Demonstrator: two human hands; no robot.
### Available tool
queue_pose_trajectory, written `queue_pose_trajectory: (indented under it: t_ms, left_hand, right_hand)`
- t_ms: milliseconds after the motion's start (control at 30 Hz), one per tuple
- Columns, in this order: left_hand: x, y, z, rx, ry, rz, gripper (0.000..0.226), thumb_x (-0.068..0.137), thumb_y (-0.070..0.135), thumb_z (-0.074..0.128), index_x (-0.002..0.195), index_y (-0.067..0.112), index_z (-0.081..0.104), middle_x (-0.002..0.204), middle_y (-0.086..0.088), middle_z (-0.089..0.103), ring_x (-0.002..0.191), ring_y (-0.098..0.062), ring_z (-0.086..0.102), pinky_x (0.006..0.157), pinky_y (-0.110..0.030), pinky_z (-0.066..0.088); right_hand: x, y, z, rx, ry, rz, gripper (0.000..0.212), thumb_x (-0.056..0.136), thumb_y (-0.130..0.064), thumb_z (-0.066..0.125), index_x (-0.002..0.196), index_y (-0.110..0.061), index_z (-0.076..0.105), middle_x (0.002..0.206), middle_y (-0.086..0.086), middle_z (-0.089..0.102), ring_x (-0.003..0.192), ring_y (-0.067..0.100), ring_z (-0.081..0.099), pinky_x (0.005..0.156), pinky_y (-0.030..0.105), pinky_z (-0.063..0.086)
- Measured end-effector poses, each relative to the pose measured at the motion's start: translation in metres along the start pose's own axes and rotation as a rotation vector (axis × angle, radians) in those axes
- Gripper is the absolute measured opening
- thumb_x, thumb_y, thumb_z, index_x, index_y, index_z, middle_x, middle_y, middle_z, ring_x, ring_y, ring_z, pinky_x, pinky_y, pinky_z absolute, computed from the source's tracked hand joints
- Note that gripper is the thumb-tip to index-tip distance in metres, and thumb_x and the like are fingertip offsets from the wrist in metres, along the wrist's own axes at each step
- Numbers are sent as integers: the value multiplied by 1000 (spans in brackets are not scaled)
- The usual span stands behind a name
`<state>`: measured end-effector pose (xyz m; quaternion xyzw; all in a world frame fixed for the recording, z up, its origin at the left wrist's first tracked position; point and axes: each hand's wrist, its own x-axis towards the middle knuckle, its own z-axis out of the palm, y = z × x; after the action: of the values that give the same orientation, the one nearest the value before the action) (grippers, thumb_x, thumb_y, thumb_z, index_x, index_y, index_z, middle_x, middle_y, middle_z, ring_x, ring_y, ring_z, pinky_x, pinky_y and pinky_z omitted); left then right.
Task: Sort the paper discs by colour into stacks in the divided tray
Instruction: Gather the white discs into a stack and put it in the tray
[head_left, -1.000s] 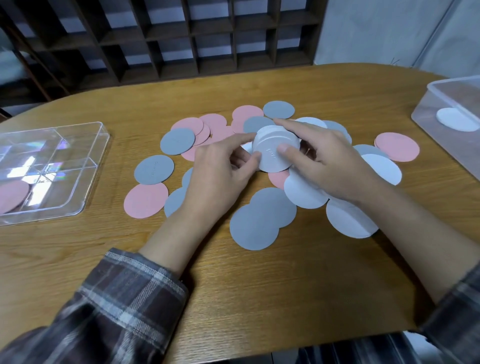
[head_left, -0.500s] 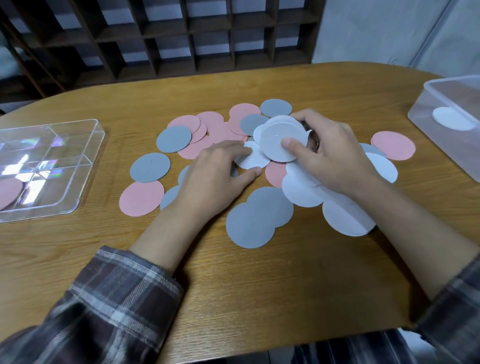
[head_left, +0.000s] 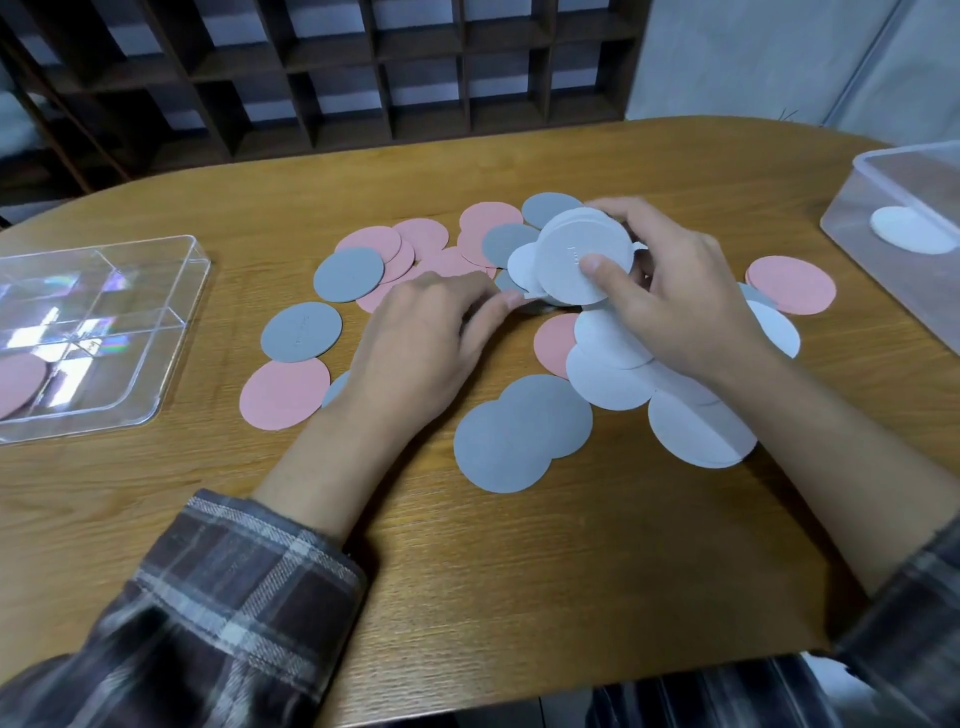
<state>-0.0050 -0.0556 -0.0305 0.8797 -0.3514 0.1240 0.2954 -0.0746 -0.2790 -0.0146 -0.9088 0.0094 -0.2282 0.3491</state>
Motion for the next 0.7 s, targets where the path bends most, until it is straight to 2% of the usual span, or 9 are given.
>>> queue_pose_trajectory:
  t_ms: [100, 167, 233, 333, 433, 533, 633, 700]
  left_hand:
    - [0, 5, -4, 41, 67, 24, 36, 108, 43, 43, 80, 21, 48, 65, 1, 46, 66, -25, 40, 57, -38, 31]
    - [1, 7, -5, 82, 104, 29, 35, 108, 40, 43, 85, 17, 56, 67, 0, 49, 65, -27, 43, 57, -37, 31]
    - [1, 6, -5, 99, 135, 33, 37, 108, 39, 41, 94, 12, 63, 70, -4, 55, 66, -28, 46, 56, -40, 38]
    - [1, 6, -5, 75, 175, 35, 36, 108, 35, 44, 96, 8, 65, 70, -3, 60, 64, -22, 42, 56, -42, 42]
    - [0, 8, -3, -22, 211, 29, 32, 108, 29, 49, 95, 7, 68, 70, -1, 65, 63, -12, 38, 59, -36, 36]
    - [0, 8, -3, -137, 218, 3, 22, 107, 23, 54, 102, 10, 71, 60, 6, 62, 59, -15, 55, 65, -35, 47]
    - [-1, 11, -2, -180, 168, -24, 23, 104, 22, 61, 123, 14, 70, 67, 4, 70, 64, -10, 67, 75, -30, 55]
    - [-1, 12, -1, -187, 141, -41, 31, 100, 24, 66, 129, 16, 70, 74, 4, 72, 68, -8, 68, 78, -31, 57]
  right_hand:
    - [0, -2, 0, 1, -17, -20, 37, 102, -21, 57, 139, -26, 57, 112, -12, 65, 84, -6, 55, 74, 13, 37]
    - [-1, -2, 1, -9, -30, -32, 36, 103, -18, 57, 138, -24, 57, 110, -11, 64, 83, -9, 54, 73, 7, 34]
    - [-1, -3, 1, -21, -49, -34, 37, 103, -17, 56, 139, -23, 57, 110, -10, 64, 83, -12, 52, 73, 5, 33]
    - [-2, -5, 3, -24, -72, -16, 41, 105, -19, 53, 146, -25, 54, 101, -14, 62, 86, -12, 50, 75, 5, 34]
    - [-3, -6, 5, -22, -84, -15, 45, 106, -19, 51, 150, -24, 51, 90, -18, 58, 86, -7, 52, 74, 4, 34]
    - [-4, -6, 4, 19, -113, -7, 46, 107, -18, 47, 152, -25, 49, 79, -29, 58, 85, -5, 54, 74, 6, 34]
    - [-4, -6, 4, 62, -163, 3, 46, 108, -17, 43, 153, -27, 47, 77, -46, 56, 85, -5, 55, 78, 14, 37]
    - [-6, -10, 4, 90, -183, 9, 47, 109, -15, 42, 153, -28, 47, 76, -41, 59, 82, -3, 57, 77, 17, 40]
